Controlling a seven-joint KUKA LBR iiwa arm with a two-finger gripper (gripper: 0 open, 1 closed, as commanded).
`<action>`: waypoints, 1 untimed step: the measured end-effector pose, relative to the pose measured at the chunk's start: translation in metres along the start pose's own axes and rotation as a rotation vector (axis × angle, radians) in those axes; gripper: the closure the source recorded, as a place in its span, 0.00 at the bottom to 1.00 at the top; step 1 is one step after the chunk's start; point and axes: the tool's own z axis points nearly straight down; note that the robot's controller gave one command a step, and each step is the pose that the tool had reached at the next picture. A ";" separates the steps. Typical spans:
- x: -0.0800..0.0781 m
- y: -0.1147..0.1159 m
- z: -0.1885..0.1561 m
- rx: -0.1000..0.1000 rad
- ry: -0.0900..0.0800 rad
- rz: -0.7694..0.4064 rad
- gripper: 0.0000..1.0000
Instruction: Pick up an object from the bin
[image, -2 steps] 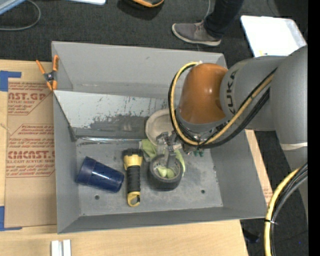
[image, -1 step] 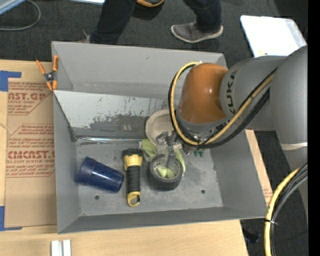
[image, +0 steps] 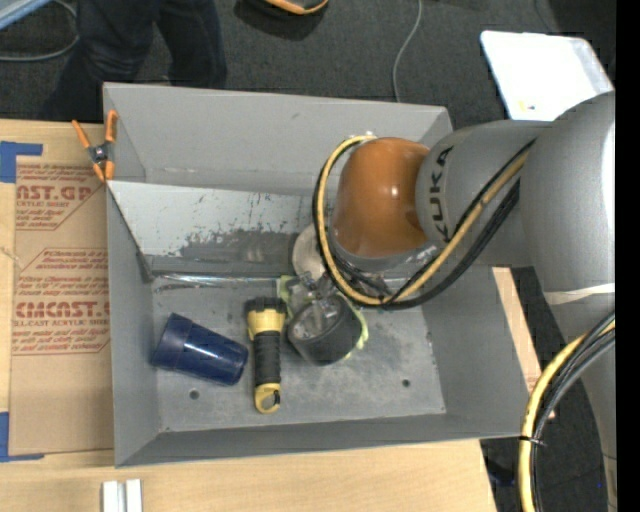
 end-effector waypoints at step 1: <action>0.002 0.011 0.010 -0.003 0.008 -0.004 1.00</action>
Offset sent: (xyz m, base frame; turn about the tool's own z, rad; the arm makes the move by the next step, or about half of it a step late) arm -0.0134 0.0286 -0.0167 -0.0436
